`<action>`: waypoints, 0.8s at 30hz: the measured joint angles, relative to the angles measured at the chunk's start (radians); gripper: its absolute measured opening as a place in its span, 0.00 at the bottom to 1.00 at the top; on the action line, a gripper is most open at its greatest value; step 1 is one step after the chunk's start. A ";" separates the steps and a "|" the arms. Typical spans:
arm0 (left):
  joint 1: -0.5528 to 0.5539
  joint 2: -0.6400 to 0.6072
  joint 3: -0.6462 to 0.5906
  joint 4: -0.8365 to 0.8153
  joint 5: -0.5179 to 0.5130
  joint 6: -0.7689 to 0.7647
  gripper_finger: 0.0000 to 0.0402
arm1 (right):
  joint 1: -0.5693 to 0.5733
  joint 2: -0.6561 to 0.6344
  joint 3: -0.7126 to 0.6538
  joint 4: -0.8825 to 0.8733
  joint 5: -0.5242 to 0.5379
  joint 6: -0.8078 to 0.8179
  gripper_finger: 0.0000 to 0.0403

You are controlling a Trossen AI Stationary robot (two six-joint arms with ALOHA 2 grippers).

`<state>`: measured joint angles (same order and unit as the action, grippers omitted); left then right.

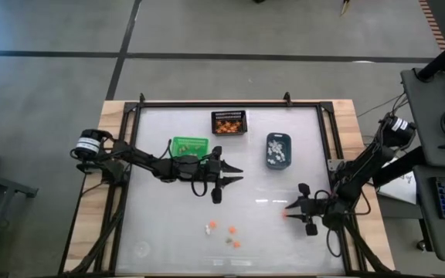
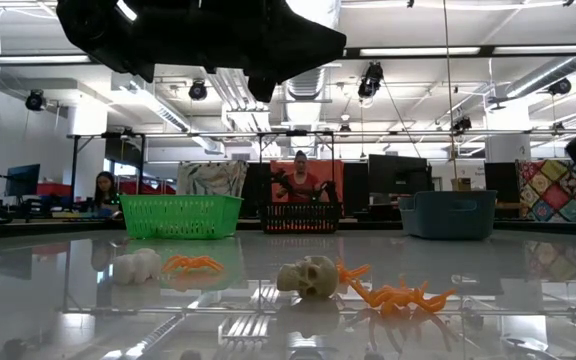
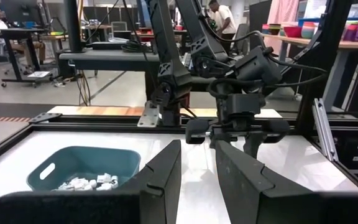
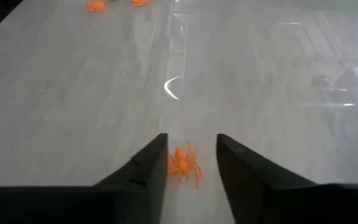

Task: Sort Halloween decoration
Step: Put the orange spider toy into the black bin

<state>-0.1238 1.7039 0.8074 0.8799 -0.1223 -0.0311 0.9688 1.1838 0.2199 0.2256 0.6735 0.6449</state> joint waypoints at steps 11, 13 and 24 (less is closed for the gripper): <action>0.000 0.000 0.000 0.000 0.000 -0.013 0.21 | 0.000 0.134 0.006 0.115 0.000 -0.001 0.48; 0.000 0.000 0.000 0.000 0.000 -0.013 0.21 | 0.000 0.171 0.010 0.129 0.000 -0.001 0.48; 0.000 0.000 0.000 0.002 0.000 -0.013 0.21 | 0.000 0.268 0.021 0.185 0.000 0.013 0.47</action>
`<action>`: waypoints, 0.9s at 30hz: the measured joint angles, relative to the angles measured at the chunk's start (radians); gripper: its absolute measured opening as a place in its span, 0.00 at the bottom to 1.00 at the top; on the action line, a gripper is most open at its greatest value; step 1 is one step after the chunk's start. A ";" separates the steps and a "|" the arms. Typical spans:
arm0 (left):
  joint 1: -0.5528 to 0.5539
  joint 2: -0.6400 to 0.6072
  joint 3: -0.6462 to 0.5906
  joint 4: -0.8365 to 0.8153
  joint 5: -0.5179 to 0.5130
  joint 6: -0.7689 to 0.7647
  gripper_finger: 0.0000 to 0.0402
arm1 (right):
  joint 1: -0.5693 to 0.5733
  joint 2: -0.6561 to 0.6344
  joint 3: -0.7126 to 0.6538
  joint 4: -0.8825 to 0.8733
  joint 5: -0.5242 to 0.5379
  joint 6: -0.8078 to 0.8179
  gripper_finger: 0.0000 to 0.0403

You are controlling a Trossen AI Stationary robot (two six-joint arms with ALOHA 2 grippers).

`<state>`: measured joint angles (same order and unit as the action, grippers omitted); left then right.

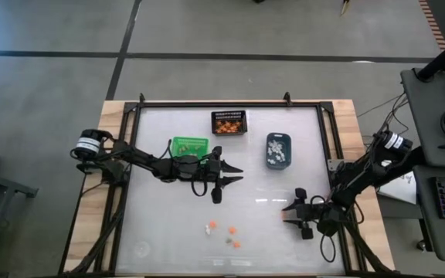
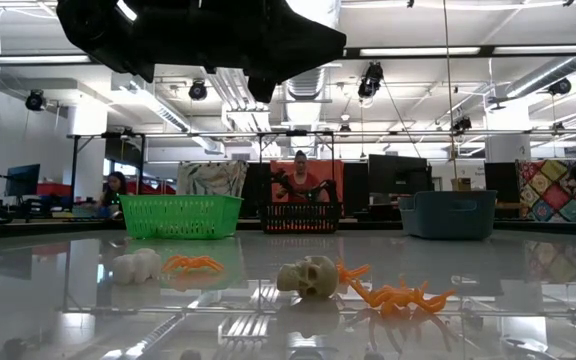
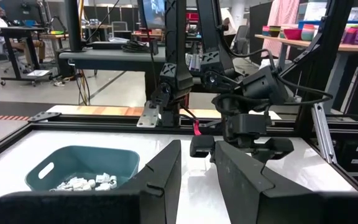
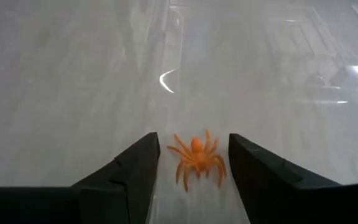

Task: Sort Halloween decoration
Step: Put the orange spider toy into the black bin

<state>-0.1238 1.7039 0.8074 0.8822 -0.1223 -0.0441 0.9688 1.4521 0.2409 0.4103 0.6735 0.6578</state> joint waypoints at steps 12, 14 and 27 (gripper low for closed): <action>0.000 0.000 0.000 0.001 0.000 0.000 0.21 | 0.000 -0.005 -0.003 -0.002 -0.023 -0.006 0.28; 0.000 0.000 0.000 0.001 0.000 0.000 0.21 | 0.000 -0.005 -0.003 -0.003 -0.023 -0.007 0.25; 0.000 0.000 0.000 0.013 0.000 0.000 0.21 | 0.000 -0.006 -0.004 -0.003 -0.022 -0.017 0.17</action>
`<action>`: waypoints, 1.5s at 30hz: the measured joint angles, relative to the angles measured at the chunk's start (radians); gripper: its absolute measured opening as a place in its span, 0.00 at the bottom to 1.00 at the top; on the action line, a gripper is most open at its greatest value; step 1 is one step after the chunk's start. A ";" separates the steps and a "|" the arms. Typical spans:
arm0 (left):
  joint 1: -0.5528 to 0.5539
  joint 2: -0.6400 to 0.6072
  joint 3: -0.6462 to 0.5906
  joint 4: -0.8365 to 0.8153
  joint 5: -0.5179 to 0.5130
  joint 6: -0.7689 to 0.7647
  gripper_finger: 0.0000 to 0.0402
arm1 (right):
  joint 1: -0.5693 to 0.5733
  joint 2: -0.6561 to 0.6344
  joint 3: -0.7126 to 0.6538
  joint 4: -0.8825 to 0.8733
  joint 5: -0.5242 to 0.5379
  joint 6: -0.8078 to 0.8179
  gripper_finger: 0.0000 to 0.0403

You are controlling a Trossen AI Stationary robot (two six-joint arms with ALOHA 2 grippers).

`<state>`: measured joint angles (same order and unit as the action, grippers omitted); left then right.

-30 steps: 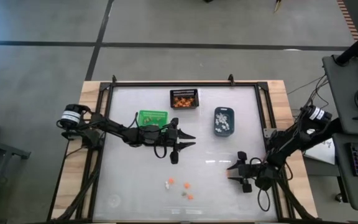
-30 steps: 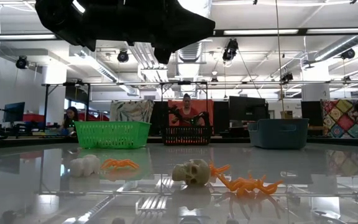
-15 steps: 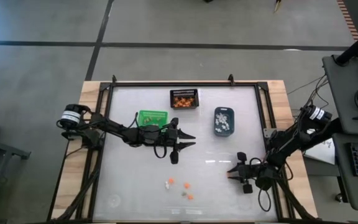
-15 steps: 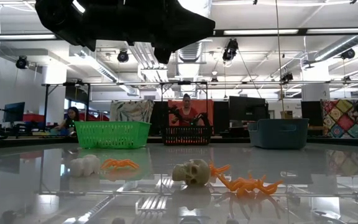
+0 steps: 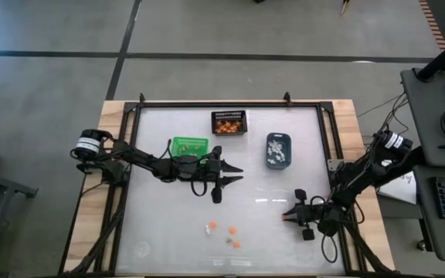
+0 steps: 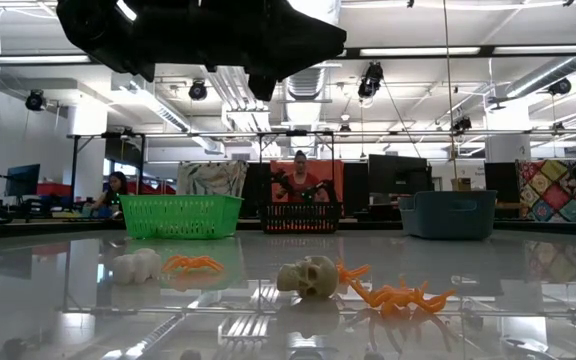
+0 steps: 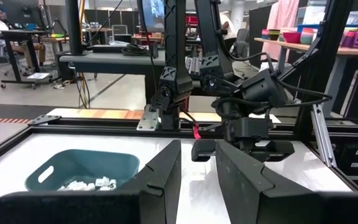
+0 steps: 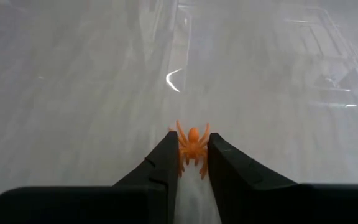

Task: Sort Halloween decoration
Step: Put the orange spider toy into the black bin

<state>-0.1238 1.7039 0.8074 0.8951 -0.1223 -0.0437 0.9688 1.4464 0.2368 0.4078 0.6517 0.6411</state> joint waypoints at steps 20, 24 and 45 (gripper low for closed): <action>0.000 0.000 0.000 0.128 0.000 0.013 0.21 | -0.001 -0.011 -0.004 0.040 0.064 -0.012 0.11; 0.000 0.000 0.000 0.131 0.000 0.017 0.21 | -0.001 -0.011 -0.004 0.042 0.066 -0.005 0.07; -0.010 -0.039 0.000 0.183 0.002 0.035 0.21 | -0.025 -0.166 -0.004 0.047 0.171 -0.109 0.02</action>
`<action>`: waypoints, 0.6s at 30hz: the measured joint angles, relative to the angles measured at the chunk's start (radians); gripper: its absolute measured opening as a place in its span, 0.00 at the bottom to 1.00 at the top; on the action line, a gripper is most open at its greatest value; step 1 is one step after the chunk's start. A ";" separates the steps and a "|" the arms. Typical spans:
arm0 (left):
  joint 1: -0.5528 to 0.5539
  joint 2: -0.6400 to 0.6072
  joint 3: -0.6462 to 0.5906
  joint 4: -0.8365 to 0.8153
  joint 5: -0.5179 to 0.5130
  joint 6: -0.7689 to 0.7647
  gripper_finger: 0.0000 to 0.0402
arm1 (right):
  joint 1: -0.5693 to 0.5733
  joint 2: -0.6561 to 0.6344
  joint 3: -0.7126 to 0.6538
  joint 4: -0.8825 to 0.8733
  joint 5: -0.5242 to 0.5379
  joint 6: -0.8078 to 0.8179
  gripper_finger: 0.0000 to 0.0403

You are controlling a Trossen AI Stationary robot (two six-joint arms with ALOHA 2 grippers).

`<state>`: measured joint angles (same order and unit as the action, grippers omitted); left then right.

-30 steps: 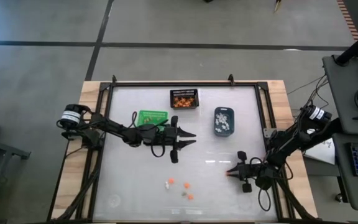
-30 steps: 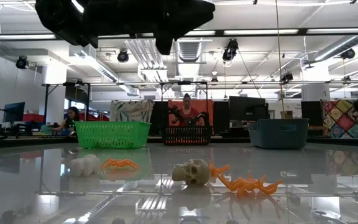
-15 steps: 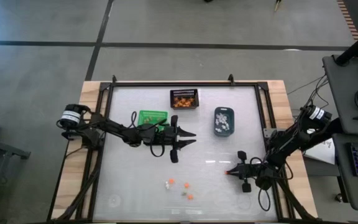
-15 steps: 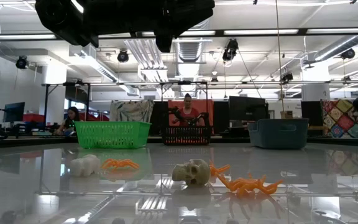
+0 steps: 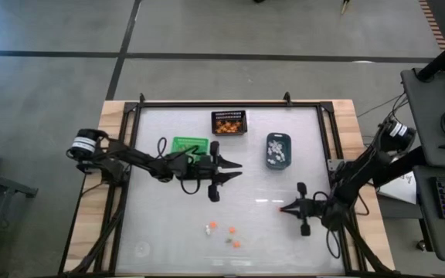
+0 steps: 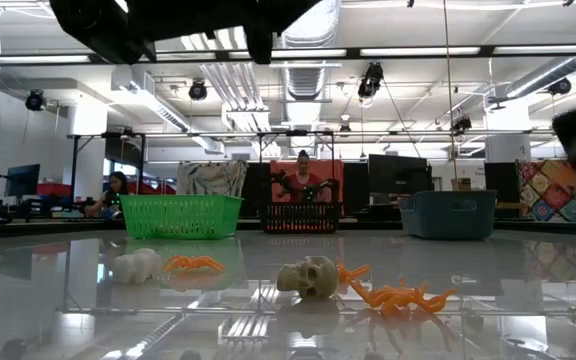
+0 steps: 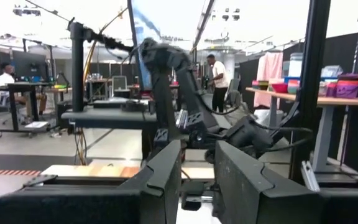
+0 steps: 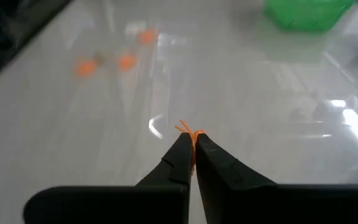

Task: Sort Halloween decoration
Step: Put the orange spider toy into the black bin

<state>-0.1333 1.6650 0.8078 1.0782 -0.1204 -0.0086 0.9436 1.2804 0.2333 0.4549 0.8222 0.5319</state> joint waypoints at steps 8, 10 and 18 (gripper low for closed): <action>-0.026 -0.089 -0.006 -0.026 0.002 0.000 0.21 | -0.202 -0.241 0.055 0.003 -0.007 -0.211 0.02; -0.033 -0.128 -0.010 -0.054 0.002 0.000 0.21 | -0.273 -0.277 0.090 0.000 -0.067 -0.284 0.02; -0.048 -0.338 -0.025 -0.358 -0.001 0.000 0.21 | -0.604 -0.272 0.283 -0.054 -0.323 -0.470 0.02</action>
<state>-0.1809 1.3270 0.7829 0.7205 -0.1215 -0.0086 0.3399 1.0083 0.5166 0.4014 0.4993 0.0617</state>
